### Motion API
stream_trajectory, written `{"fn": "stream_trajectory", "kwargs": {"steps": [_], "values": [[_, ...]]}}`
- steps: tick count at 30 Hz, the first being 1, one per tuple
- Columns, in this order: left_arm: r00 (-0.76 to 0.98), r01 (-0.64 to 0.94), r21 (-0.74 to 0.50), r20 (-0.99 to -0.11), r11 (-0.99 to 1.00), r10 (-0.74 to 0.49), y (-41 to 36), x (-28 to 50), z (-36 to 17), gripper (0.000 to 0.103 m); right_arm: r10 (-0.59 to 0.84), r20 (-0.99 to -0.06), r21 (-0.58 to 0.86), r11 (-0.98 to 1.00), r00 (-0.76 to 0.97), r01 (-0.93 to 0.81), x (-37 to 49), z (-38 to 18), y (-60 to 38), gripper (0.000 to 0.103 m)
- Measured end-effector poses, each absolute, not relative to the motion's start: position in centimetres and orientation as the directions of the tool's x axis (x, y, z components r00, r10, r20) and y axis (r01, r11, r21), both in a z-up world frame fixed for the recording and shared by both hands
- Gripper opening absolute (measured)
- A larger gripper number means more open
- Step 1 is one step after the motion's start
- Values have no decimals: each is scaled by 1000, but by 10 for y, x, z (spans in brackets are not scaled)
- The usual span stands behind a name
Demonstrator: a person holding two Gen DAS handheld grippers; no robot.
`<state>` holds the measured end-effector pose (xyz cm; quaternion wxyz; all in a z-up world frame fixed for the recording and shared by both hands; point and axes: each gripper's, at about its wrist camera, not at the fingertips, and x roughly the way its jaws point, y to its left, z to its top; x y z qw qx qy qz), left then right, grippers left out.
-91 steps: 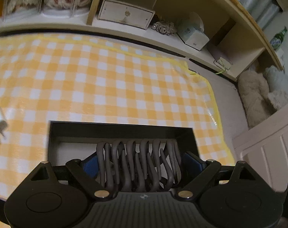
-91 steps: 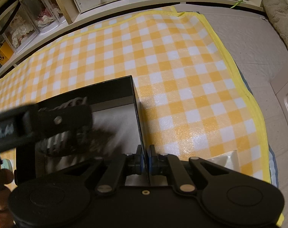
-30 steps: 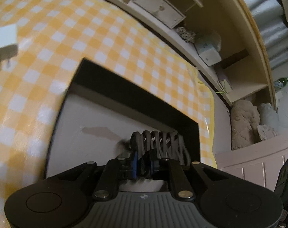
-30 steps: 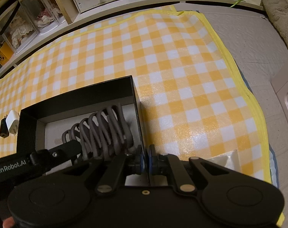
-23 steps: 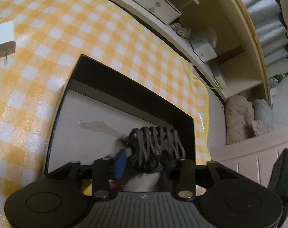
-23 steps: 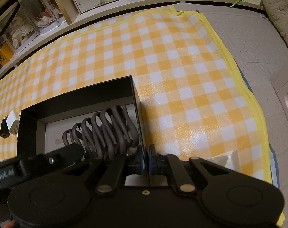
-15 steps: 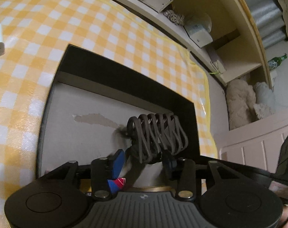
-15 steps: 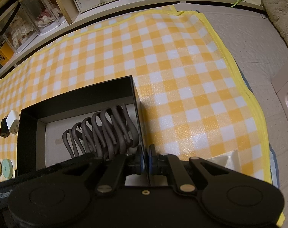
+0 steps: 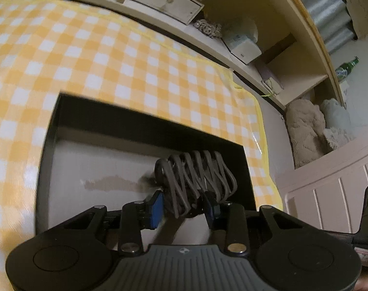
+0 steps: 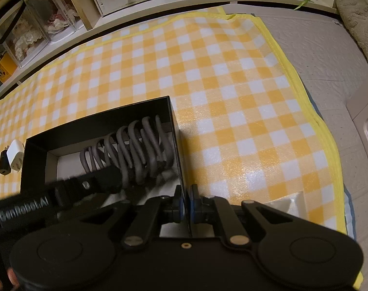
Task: Organize rigid objects
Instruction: 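Carry the coiled cable into the black box and lower it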
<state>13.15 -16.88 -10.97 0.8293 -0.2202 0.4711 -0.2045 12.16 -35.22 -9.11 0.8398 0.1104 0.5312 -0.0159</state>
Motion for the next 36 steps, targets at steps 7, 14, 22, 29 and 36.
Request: {"fn": "stream_trajectory", "kwargs": {"steps": [7,14,22,29,36], "values": [[491,144,-517,-704,844,-514,-163,148,-103,30,90,-896,168,975,435,143,122,-91,-353,6],[484,207,-501,-694,840,-533,-178,152,-94,29,91,-896,168,975,435,142,122,-91,-353,6],[468,210,-499,-703,841,-535,-186,153,-95,29,91,-896,169,975,435,142,121,-91,-353,6],[451,143,-511,-729,848,-515,-172,154,-97,53,91,-896,168,975,435,142,122,-91,-353,6],[435,161,-492,-743,856,-509,-165,145,-84,68,91,-896,168,975,436,142,121,-91,-353,6]]}}
